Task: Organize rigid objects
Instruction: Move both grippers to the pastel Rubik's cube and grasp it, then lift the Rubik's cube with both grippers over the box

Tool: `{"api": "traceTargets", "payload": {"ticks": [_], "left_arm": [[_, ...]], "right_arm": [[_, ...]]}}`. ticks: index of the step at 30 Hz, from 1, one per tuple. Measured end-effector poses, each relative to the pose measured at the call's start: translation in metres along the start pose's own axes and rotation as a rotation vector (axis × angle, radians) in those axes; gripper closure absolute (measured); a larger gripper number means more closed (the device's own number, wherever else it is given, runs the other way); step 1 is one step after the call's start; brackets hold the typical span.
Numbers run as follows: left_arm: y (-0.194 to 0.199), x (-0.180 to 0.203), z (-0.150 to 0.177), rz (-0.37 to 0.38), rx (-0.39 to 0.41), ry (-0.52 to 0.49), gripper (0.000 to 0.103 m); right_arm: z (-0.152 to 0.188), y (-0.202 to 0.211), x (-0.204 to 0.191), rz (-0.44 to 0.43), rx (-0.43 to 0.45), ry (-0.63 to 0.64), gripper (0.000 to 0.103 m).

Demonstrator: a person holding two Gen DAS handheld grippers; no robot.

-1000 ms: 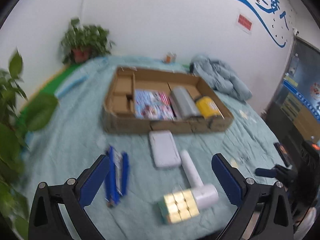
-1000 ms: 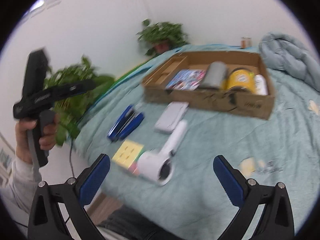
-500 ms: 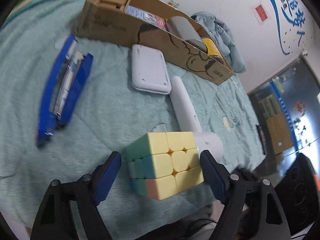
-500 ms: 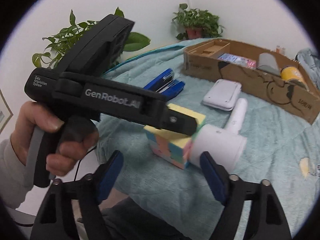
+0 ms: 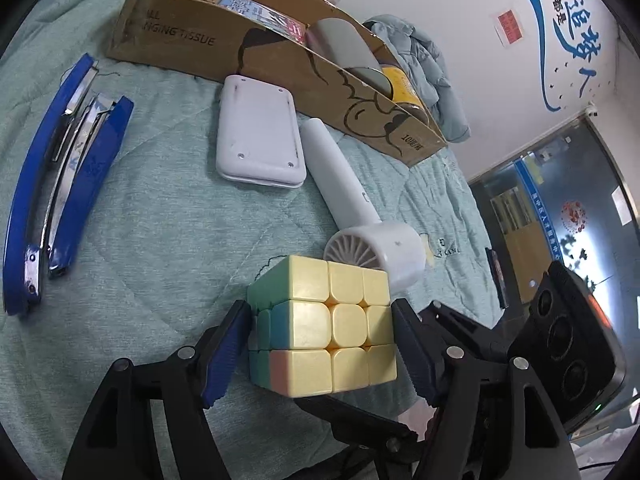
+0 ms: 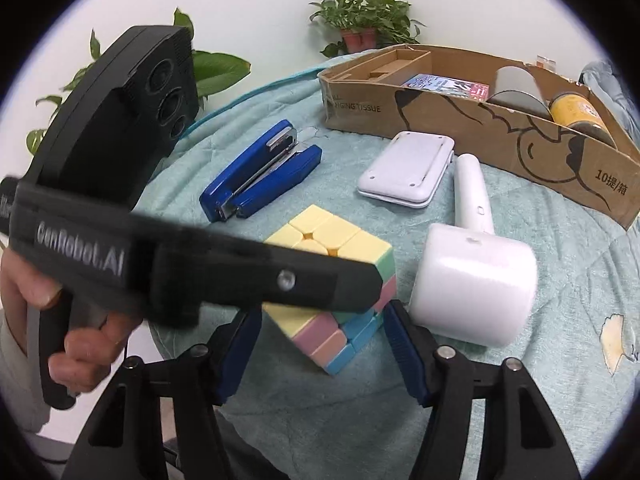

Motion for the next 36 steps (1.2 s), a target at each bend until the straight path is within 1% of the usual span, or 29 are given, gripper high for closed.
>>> {"api": "traceTargets", "payload": {"ticks": [3, 5, 8, 10, 13, 18, 21, 25, 27, 28, 31, 36], "left_arm": [[0.007, -0.006, 0.003, 0.023, 0.015, 0.043, 0.034], [0.010, -0.007, 0.005, 0.017, 0.023, 0.051, 0.035], [0.010, -0.007, 0.006, -0.005, 0.030, 0.051, 0.035], [0.008, -0.006, 0.006, -0.027, 0.030, 0.038, 0.035], [0.008, -0.004, 0.004, -0.059, 0.033, 0.023, 0.035], [0.017, -0.001, -0.005, -0.094, 0.047, -0.001, 0.035], [0.027, 0.003, -0.014, -0.119, 0.064, -0.025, 0.036], [0.040, 0.006, -0.031, -0.156, 0.088, -0.051, 0.040], [0.043, 0.004, -0.035, -0.139, 0.078, -0.049, 0.039], [0.046, 0.002, -0.039, -0.146, 0.087, -0.043, 0.039], [0.056, -0.003, -0.051, -0.162, 0.106, -0.049, 0.039], [0.058, -0.010, -0.062, -0.187, 0.116, -0.039, 0.039]], "right_arm": [[0.005, 0.002, -0.006, 0.019, 0.004, 0.028, 0.053], [0.006, 0.002, -0.009, 0.018, 0.007, 0.030, 0.053], [0.007, -0.003, -0.010, 0.038, 0.006, 0.043, 0.053], [0.009, -0.009, -0.006, 0.056, -0.011, 0.044, 0.053], [0.007, -0.009, -0.004, 0.042, -0.012, 0.010, 0.053], [0.000, -0.006, -0.009, 0.049, 0.017, 0.017, 0.053], [-0.013, 0.003, -0.015, 0.047, 0.063, 0.044, 0.053], [-0.042, 0.016, -0.024, 0.020, 0.131, 0.060, 0.053], [-0.057, 0.021, -0.027, 0.010, 0.169, 0.068, 0.053], [-0.068, 0.023, -0.026, 0.010, 0.191, 0.076, 0.052], [-0.081, 0.019, -0.032, -0.001, 0.218, 0.121, 0.053], [-0.091, 0.012, -0.033, -0.017, 0.217, 0.113, 0.053]]}}
Point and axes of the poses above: each gripper's, at about its wrist camera, not at the fingertips, and y roughly against the way its jaws point, x to its right, z to its underside, the point moved 10 cm from there along -y, roughly the way its jaws point, and after that the axes turned 12 degrees about -y, right-handed, at the moved point
